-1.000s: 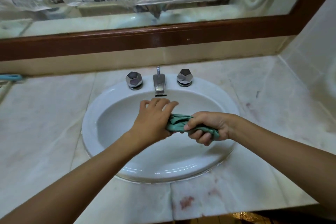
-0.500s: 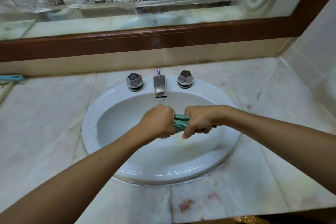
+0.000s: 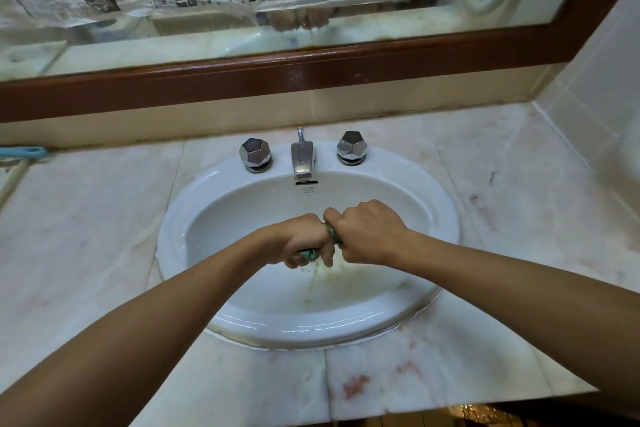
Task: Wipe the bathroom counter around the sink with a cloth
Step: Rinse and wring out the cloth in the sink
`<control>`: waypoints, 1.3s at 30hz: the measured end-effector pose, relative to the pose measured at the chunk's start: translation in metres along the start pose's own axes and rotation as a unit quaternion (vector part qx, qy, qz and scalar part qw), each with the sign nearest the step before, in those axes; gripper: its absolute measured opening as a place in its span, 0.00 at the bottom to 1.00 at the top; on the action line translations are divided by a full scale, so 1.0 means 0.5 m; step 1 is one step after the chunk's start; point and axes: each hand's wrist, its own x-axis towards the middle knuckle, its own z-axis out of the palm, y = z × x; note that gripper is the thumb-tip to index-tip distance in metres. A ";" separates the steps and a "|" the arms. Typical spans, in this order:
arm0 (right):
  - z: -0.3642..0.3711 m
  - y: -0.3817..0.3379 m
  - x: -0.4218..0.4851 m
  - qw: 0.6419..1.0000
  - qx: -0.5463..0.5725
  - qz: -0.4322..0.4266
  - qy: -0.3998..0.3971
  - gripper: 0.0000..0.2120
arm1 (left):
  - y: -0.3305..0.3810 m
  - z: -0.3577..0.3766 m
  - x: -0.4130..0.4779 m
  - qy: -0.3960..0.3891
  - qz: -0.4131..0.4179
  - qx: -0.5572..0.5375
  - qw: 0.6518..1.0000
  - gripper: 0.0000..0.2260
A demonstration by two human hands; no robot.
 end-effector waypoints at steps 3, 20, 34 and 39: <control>0.012 0.003 0.005 0.999 -0.024 -0.027 0.021 0.15 | -0.004 -0.013 0.006 -0.106 -0.024 -0.059 0.992 0.14; -0.048 0.031 -0.032 0.616 0.715 0.216 -0.250 0.07 | -0.068 0.012 -0.029 0.494 0.410 0.428 0.636 0.21; -0.057 0.000 -0.020 0.854 0.443 0.201 -0.185 0.09 | -0.052 0.045 -0.024 0.407 0.238 0.369 0.801 0.09; -0.027 -0.018 -0.018 0.960 0.219 0.134 -0.113 0.08 | -0.048 0.053 -0.023 0.308 0.164 0.328 0.878 0.11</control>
